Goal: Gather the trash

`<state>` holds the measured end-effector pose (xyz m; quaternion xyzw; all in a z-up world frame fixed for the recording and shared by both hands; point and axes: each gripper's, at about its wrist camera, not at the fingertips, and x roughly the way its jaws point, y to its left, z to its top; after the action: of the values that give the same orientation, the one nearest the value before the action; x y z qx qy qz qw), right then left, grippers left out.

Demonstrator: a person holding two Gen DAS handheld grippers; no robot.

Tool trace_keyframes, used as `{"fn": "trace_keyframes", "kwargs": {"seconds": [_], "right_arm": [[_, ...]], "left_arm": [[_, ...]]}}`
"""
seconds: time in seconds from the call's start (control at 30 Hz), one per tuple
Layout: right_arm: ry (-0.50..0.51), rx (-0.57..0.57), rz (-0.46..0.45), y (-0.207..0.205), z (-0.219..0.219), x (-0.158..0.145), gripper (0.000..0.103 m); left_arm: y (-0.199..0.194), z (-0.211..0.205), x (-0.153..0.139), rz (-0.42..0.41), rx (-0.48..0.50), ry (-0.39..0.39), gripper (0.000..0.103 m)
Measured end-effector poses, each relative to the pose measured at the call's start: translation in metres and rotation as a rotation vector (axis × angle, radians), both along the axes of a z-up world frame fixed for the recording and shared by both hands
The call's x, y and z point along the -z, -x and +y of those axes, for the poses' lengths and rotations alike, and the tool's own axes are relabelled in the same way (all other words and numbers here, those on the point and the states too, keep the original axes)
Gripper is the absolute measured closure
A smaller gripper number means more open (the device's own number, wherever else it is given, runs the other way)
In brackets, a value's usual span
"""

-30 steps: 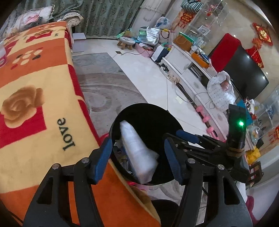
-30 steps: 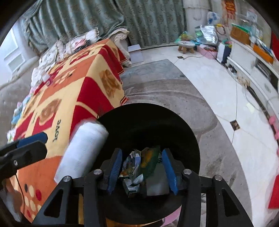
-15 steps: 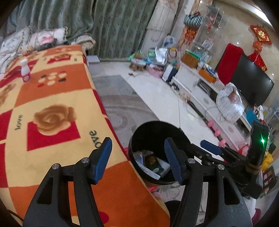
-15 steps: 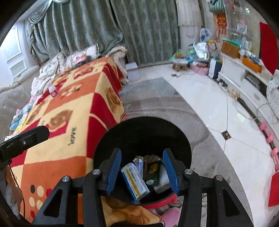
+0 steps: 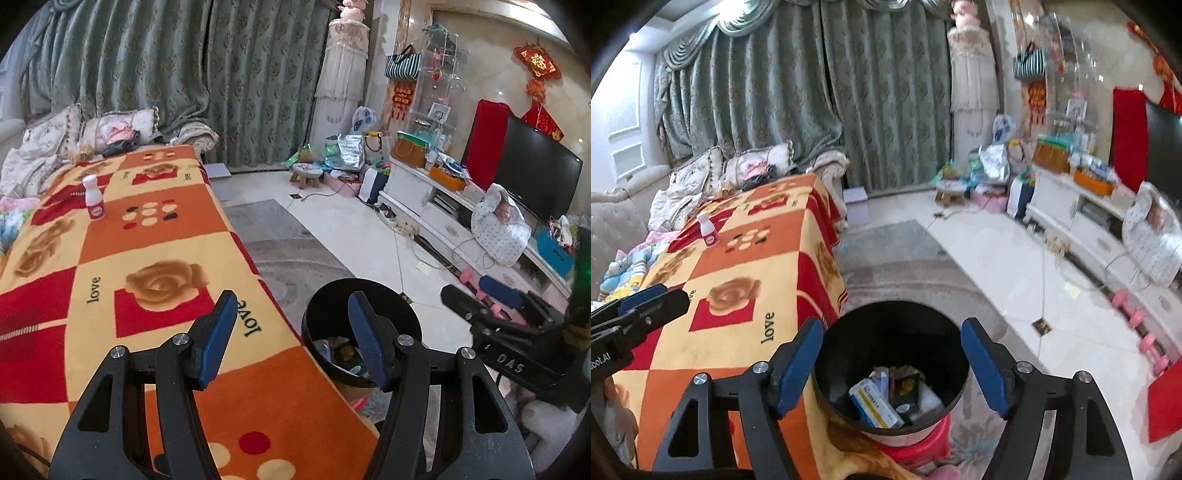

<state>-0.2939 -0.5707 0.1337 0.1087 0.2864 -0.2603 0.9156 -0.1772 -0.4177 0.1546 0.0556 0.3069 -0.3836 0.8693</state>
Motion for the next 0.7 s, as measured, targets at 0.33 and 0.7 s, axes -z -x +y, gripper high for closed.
{"fn": "trace_keyframes", "kwargs": {"seconds": [0.33, 0.7], "right_arm": [[0.046, -0.006, -0.079, 0.009, 0.021, -0.028, 0.026], [0.045, -0.015, -0.082, 0.009, 0.026, -0.032, 0.024]], "left_arm": [[0.007, 0.016, -0.008, -0.034, -0.027, 0.015, 0.042], [0.007, 0.020, -0.009, -0.046, -0.037, 0.019, 0.042]]}}
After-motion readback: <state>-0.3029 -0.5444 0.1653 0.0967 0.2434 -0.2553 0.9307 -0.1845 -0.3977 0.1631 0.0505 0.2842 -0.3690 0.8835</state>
